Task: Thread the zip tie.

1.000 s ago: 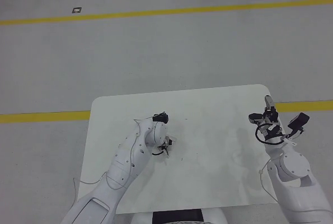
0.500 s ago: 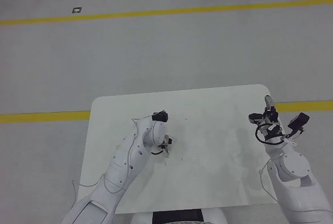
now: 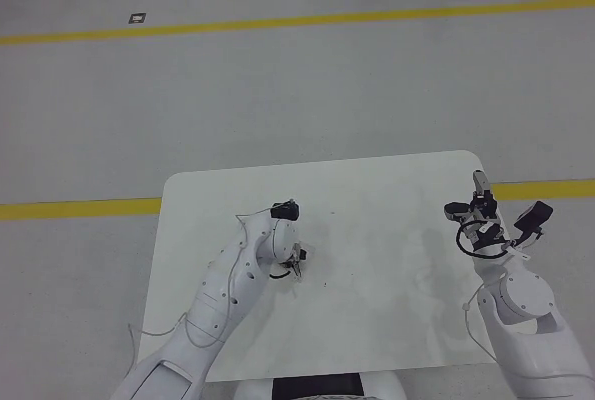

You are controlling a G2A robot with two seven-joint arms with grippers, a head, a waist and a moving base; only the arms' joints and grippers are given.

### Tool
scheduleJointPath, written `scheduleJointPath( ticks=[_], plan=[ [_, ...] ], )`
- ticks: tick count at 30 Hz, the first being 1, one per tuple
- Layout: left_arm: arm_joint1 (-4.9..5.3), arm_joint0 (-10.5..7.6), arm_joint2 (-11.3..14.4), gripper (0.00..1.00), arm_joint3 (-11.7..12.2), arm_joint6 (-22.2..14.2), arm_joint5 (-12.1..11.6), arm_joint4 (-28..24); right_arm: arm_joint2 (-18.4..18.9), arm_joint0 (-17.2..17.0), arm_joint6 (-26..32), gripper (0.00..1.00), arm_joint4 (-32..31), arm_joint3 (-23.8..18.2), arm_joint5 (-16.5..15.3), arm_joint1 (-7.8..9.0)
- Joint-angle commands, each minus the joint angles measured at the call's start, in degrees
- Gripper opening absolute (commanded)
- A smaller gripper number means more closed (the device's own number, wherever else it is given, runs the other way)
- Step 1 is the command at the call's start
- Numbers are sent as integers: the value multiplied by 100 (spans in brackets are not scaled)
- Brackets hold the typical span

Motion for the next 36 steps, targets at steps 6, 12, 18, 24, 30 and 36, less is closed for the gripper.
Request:
scheduleJointPath(
  ticks=[6, 12, 18, 24, 30, 36],
  plan=[
    [-26, -63, 18, 15, 114, 97, 0, -112, 0, 0, 0, 100, 0, 0, 0, 0],
    [-30, -80, 3, 12, 138, 138, 0, -187, 0, 0, 0, 100, 0, 0, 0, 0],
    [-33, -78, 21, 12, 139, 191, 0, -220, 0, 0, 0, 100, 0, 0, 0, 0],
    [-39, -84, 74, 11, 226, 277, 0, -277, 0, 0, 0, 100, 0, 0, 0, 0],
    [-36, -102, 100, 12, 290, 312, 0, -291, 0, 0, 0, 100, 0, 0, 0, 0],
    [-28, -95, 96, 13, 324, 331, 0, -293, 0, 0, 0, 100, 0, 0, 0, 0]
  ],
)
